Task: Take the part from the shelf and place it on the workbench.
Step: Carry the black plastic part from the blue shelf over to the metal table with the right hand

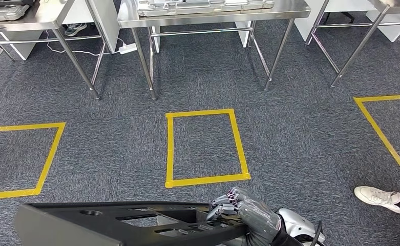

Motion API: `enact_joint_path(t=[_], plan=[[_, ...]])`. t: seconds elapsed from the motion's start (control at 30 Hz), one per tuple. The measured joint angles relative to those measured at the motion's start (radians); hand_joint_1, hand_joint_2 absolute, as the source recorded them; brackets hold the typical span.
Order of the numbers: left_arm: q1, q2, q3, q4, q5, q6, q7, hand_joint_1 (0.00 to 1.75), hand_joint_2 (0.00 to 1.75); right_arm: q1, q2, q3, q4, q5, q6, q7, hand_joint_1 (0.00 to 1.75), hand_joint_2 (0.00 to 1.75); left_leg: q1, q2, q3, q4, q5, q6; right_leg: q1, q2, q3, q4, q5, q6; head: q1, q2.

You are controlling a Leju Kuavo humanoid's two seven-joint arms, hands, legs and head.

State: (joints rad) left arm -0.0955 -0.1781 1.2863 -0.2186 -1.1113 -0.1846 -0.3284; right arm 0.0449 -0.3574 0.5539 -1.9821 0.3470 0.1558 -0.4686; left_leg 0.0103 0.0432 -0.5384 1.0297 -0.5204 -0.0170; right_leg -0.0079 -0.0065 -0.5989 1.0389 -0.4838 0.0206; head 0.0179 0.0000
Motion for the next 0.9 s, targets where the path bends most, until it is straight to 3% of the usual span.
enact_joint_path(t=[0.1,0.2,0.27,0.33,0.4,0.43,0.47,0.5,0.57,0.6,0.67,0.7,0.77,0.8,0.83,0.9], plan=[[0.000,0.000,0.000,0.000,-0.001,0.000,0.000,0.00,1.75,0.000,0.000,0.000,0.000,0.001,-0.001,-0.002,1.75,1.75,0.000,0.000,0.001,-0.001,0.000,-0.005,0.000,0.000,0.001,0.000,0.000,0.000,0.000,0.000],[0.000,0.000,0.000,0.000,-0.001,0.000,-0.002,0.00,1.75,-0.001,0.001,0.000,0.000,0.002,-0.002,-0.004,1.75,1.75,-0.003,-0.001,0.004,-0.007,0.002,0.003,-0.002,-0.001,0.007,-0.009,0.005,0.004,0.000,0.000],[0.000,-0.001,0.000,0.000,-0.001,-0.002,-0.004,0.00,1.75,-0.002,0.001,-0.001,0.000,0.003,-0.002,-0.005,1.75,1.75,0.005,0.001,0.021,-0.034,0.014,0.007,0.000,0.000,0.008,-0.005,-0.001,0.009,0.000,0.000],[-0.001,-0.002,0.000,0.000,-0.001,-0.003,-0.008,0.00,1.75,-0.002,0.001,-0.001,-0.001,0.004,-0.003,-0.006,1.75,1.75,0.016,0.002,0.037,-0.058,0.024,0.008,-0.003,0.001,-0.026,0.065,-0.038,0.016,0.000,0.000],[-0.002,-0.001,0.000,0.000,-0.001,-0.003,-0.011,0.00,1.75,-0.001,0.001,-0.001,-0.001,0.004,-0.003,-0.006,1.75,1.75,0.023,0.001,0.039,-0.061,0.024,0.006,-0.012,0.001,-0.091,0.185,-0.085,0.026,0.000,0.000],[-0.001,-0.001,0.000,0.000,-0.001,-0.003,-0.012,0.00,1.75,0.001,0.001,-0.001,0.000,0.005,-0.003,-0.006,1.75,1.75,0.028,0.001,0.041,-0.061,0.022,0.003,-0.018,0.001,-0.114,0.224,-0.091,0.033,0.000,0.000],[-0.001,-0.001,0.000,0.001,-0.001,-0.004,-0.012,0.00,1.75,0.002,0.001,-0.001,0.000,0.005,-0.003,-0.006,1.75,1.75,0.033,0.000,0.043,-0.060,0.019,-0.002,-0.025,0.001,-0.121,0.231,-0.080,0.040,0.000,0.000],[0.000,-0.001,0.000,0.001,-0.002,-0.004,-0.012,0.00,1.75,0.002,0.001,-0.001,0.000,0.005,-0.003,-0.006,1.75,1.75,0.041,0.000,0.048,-0.059,0.014,-0.010,-0.032,0.001,-0.108,0.197,-0.050,0.049,0.000,0.000],[0.000,0.000,0.000,0.001,-0.003,-0.004,-0.012,0.00,1.75,0.001,0.001,-0.001,0.000,0.005,-0.003,-0.006,1.75,1.75,0.053,-0.002,0.059,-0.051,-0.001,-0.034,-0.045,-0.001,-0.047,0.072,0.016,0.071,0.000,0.000],[-0.001,0.002,0.000,0.001,-0.004,-0.004,-0.012,0.00,1.75,-0.001,0.001,-0.001,0.001,0.005,-0.003,-0.006,1.75,1.75,0.055,-0.002,0.061,-0.045,-0.009,-0.047,-0.048,-0.003,-0.022,0.023,0.029,0.072,0.001,0.000],[-0.001,0.004,0.000,0.001,-0.004,-0.004,-0.013,0.00,1.75,0.000,0.001,-0.001,0.002,0.005,-0.004,-0.006,1.75,1.75,0.050,-0.002,0.064,-0.040,-0.019,-0.064,-0.049,-0.004,-0.009,0.000,0.013,0.058,0.001,0.000],[-0.002,0.004,0.000,0.001,-0.004,-0.004,-0.013,0.00,1.75,0.001,0.001,-0.001,0.003,0.005,-0.004,-0.006,1.75,1.75,0.050,0.000,0.067,-0.042,-0.020,-0.067,-0.049,-0.002,-0.010,0.003,0.006,0.043,0.001,0.000],[-0.004,0.003,0.000,0.002,-0.004,-0.004,-0.014,0.00,1.75,0.003,0.001,-0.001,0.002,0.006,-0.005,-0.006,1.75,1.75,0.054,-0.004,0.071,-0.033,-0.031,-0.069,-0.047,0.002,-0.004,0.009,-0.005,0.023,-0.003,0.000],[-0.005,0.003,0.000,0.002,-0.004,-0.004,-0.014,0.00,1.75,0.001,0.001,-0.001,0.002,0.006,-0.005,-0.006,1.75,1.75,0.054,-0.010,0.059,-0.004,-0.047,-0.067,-0.045,0.003,0.002,0.009,-0.010,0.014,-0.004,0.000],[-0.006,0.002,0.000,0.002,-0.004,-0.004,-0.014,0.00,1.75,0.000,0.001,-0.002,0.002,0.006,-0.006,-0.007,1.75,1.75,0.051,-0.017,0.034,0.049,-0.070,-0.063,-0.042,0.004,0.009,0.009,-0.015,0.006,-0.006,0.000],[-0.003,0.002,0.000,0.002,-0.004,-0.004,-0.014,0.00,1.75,-0.003,0.001,-0.001,0.002,0.006,-0.007,-0.007,1.75,1.75,0.036,-0.031,-0.058,0.212,-0.122,-0.052,-0.034,0.006,0.021,0.008,-0.025,-0.008,-0.006,0.000]])
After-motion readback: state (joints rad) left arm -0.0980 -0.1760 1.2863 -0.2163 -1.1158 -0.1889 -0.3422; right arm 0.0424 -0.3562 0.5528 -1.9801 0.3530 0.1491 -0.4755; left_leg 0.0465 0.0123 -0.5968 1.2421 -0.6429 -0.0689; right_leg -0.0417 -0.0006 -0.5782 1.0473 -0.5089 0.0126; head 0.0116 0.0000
